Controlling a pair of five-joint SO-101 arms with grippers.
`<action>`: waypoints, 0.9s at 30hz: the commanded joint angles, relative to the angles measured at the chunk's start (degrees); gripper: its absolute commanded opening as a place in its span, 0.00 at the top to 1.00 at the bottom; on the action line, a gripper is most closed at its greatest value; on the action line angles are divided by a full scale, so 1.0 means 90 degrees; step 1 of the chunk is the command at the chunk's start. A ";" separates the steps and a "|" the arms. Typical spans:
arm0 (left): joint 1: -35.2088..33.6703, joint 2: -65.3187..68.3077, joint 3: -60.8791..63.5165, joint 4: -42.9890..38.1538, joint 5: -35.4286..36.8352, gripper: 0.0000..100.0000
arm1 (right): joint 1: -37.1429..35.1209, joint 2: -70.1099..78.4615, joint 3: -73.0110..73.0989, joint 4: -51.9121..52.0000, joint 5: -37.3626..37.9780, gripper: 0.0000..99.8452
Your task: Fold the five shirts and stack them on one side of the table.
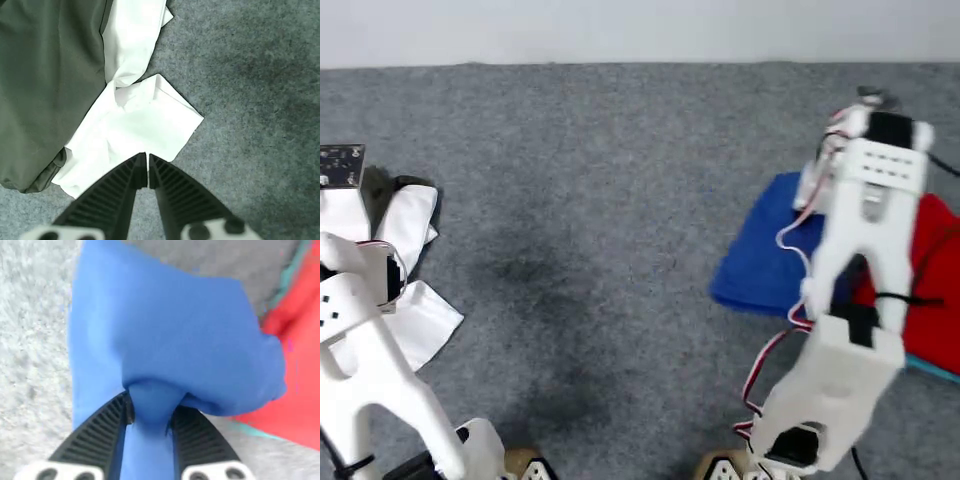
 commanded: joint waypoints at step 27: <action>0.0068 -0.0205 -0.0044 -0.0039 -0.0088 0.98 | 0.3101 -0.0034 -0.0088 -0.1402 0.2784 0.99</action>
